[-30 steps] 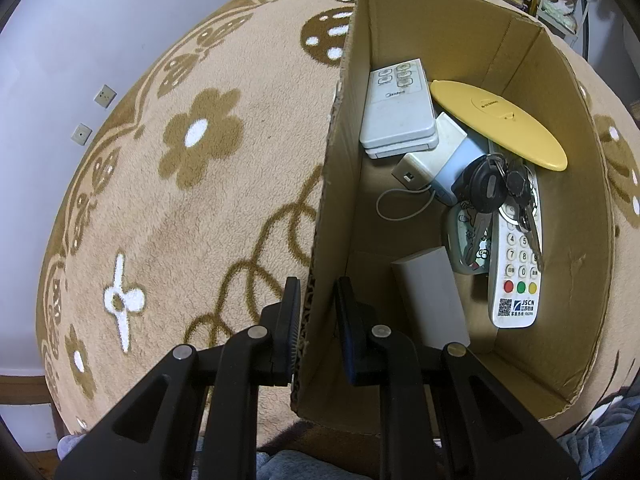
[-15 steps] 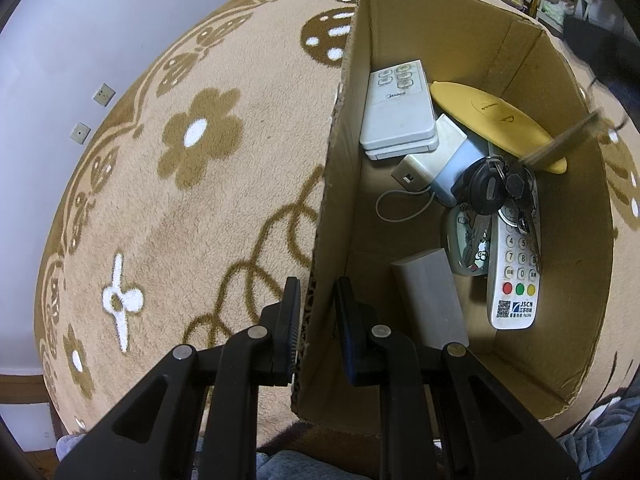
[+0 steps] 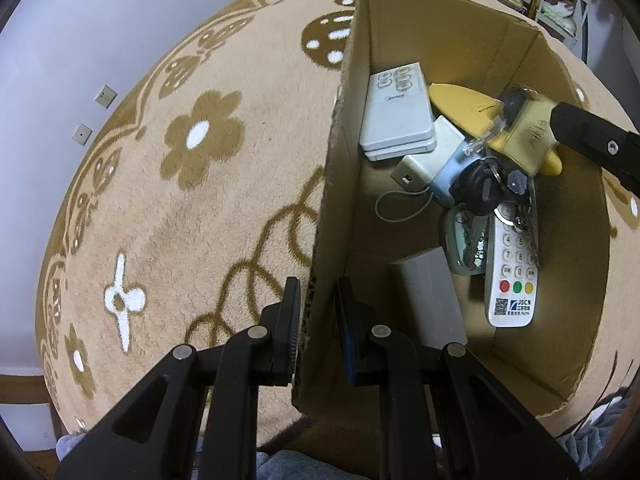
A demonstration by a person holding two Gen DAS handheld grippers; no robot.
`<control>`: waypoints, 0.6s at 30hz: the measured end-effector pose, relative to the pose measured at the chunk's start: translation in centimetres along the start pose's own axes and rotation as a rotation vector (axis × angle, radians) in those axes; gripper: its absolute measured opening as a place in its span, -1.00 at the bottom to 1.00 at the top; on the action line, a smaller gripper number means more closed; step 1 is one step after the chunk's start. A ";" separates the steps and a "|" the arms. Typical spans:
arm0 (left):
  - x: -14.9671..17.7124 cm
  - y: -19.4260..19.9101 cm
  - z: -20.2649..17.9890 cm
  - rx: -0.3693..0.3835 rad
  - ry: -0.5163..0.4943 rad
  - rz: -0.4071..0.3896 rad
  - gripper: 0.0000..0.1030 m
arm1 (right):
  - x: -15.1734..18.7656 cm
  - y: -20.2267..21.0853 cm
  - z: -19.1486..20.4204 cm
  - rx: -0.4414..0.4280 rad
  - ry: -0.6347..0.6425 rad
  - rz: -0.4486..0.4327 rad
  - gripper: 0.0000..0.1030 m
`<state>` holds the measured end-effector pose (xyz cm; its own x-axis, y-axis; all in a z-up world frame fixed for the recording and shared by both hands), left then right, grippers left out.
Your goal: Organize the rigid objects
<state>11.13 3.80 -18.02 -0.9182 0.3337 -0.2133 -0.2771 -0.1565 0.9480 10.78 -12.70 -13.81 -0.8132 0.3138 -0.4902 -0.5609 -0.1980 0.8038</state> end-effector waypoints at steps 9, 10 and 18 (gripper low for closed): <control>-0.1 0.6 0.4 0.023 0.020 -0.023 -0.66 | 0.2 1.5 0.3 0.018 0.009 0.008 -0.39; -0.1 0.8 0.3 0.029 0.019 -0.031 -0.66 | 0.2 1.8 0.3 0.019 0.008 0.005 -0.34; 0.0 2.2 0.1 0.034 0.009 -0.075 -0.66 | 0.4 4.4 -0.2 0.041 0.005 -0.028 0.20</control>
<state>10.57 3.53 -15.87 -0.8978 0.3353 -0.2856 -0.3351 -0.0994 0.9369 7.91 -13.60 -10.51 -0.7978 0.3142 -0.5146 -0.5771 -0.1506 0.8027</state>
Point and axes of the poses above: each gripper's, at about its wrist camera, not at the fingertips, and y roughly against the way its jaws point, z to its left, x to its underside, the point moved 5 cm from there along -y, roughly the way its jaws point, and after that the axes turned 5 degrees about -y, right-handed, at the moved point
